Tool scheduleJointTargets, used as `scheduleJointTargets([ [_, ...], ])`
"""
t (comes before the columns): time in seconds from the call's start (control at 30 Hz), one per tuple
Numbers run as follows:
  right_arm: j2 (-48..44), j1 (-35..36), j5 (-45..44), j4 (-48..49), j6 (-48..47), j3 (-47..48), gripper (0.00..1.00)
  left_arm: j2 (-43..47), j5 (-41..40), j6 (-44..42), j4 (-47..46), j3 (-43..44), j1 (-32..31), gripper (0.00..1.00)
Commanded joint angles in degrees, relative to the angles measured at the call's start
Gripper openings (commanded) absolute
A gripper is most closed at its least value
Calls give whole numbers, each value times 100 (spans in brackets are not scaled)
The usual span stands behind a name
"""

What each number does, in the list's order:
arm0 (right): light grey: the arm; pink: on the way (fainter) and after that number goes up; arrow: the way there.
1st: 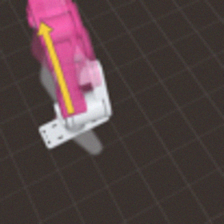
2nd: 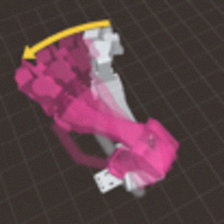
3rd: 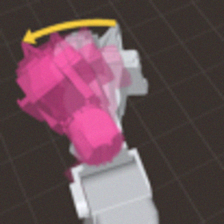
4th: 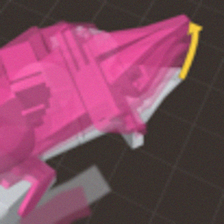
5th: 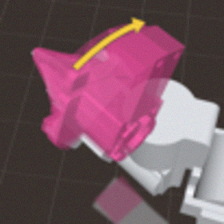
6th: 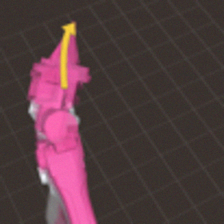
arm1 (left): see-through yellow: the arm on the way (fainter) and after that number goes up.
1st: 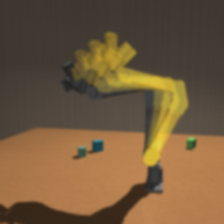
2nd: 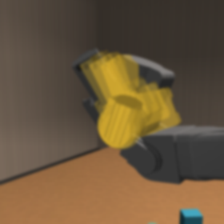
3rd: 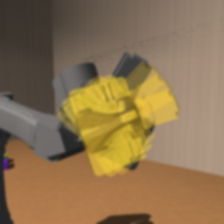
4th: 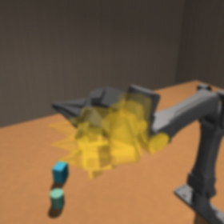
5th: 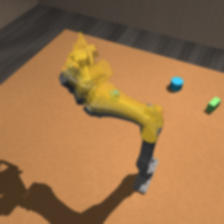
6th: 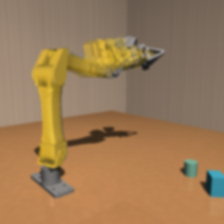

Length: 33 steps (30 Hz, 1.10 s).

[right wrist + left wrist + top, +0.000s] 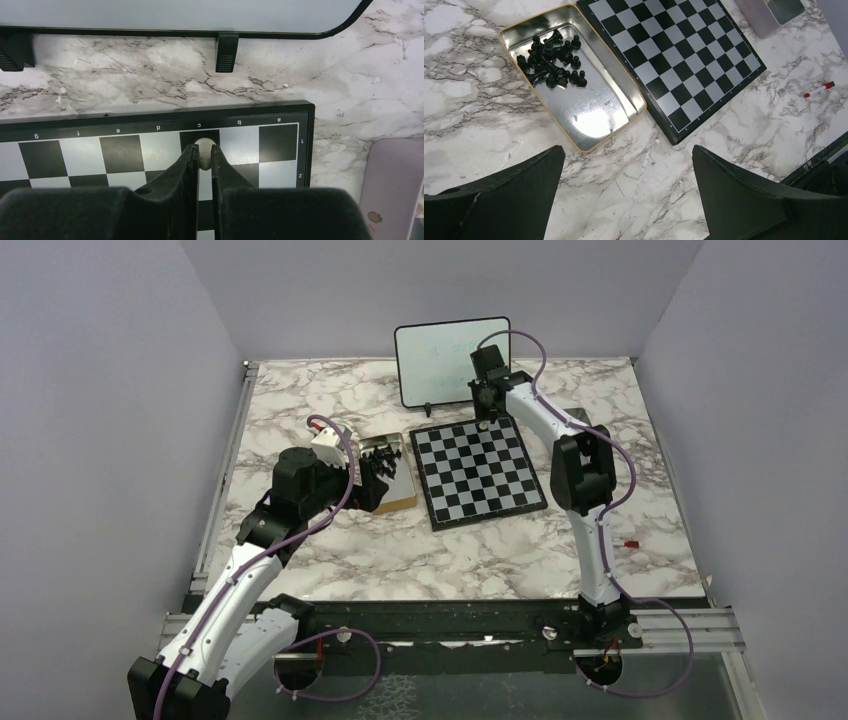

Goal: Set up the chess pieces on the board
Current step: Place the chess piece on the chessboard.

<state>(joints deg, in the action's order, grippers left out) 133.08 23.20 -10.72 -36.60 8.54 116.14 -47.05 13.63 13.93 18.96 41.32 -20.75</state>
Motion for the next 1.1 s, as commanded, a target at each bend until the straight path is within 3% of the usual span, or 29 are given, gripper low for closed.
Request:
scheduleJointTargets([
  [0.0,81,9,184,-75,77,-95,16,85,-51,-31,-103,-95,-16,99],
  [0.43,116,10,211,-111,104,-44,30,88,-58,-31,-99,-90,-16,99],
  [1.07,233,9,290,-149,79,4,39,107,-59,-29,-95,-98,-16,99],
])
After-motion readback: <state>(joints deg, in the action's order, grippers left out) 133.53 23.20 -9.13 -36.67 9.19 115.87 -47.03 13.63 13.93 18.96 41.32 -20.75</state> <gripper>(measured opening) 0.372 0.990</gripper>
